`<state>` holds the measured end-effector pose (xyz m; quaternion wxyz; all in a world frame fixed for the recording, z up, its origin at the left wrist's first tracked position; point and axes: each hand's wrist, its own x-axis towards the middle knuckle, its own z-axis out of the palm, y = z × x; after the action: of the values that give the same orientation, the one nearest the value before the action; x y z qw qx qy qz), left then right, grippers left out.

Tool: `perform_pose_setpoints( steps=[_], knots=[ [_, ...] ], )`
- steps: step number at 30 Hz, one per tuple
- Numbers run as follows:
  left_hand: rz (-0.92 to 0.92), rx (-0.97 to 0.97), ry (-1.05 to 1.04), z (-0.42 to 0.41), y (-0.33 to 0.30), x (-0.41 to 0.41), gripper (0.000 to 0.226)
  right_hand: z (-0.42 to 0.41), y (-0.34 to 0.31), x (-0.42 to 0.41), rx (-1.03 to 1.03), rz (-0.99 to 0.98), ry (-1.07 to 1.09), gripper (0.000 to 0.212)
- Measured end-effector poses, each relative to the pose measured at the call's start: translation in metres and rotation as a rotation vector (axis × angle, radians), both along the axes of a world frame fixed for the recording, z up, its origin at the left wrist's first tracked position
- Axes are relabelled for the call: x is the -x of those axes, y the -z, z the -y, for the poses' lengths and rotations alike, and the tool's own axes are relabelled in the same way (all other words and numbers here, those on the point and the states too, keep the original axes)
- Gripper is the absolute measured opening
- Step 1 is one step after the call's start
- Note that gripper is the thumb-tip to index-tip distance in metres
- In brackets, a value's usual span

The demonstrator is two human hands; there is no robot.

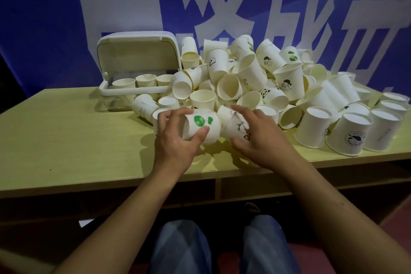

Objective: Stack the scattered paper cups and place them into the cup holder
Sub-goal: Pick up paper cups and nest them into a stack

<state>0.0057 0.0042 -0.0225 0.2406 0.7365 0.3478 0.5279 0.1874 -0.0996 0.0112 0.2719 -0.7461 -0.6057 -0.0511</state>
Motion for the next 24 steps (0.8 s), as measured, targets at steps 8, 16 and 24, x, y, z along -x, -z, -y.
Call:
perform_pose_setpoints(
  steps=[8,16,24],
  knots=[
    [0.000,0.148,0.264,0.007,0.003,-0.013,0.063,0.000,-0.009,0.009,-0.458,-0.547,-0.032,0.064],
    [-0.117,0.088,0.423,0.006,0.004,-0.030,0.107,-0.014,0.001,0.027,-0.457,-0.784,-0.112,0.051],
    [-0.017,0.088,0.428,-0.003,0.015,-0.035,0.098,-0.016,0.009,0.018,-0.204,-0.572,-0.133,0.044]
  ],
)
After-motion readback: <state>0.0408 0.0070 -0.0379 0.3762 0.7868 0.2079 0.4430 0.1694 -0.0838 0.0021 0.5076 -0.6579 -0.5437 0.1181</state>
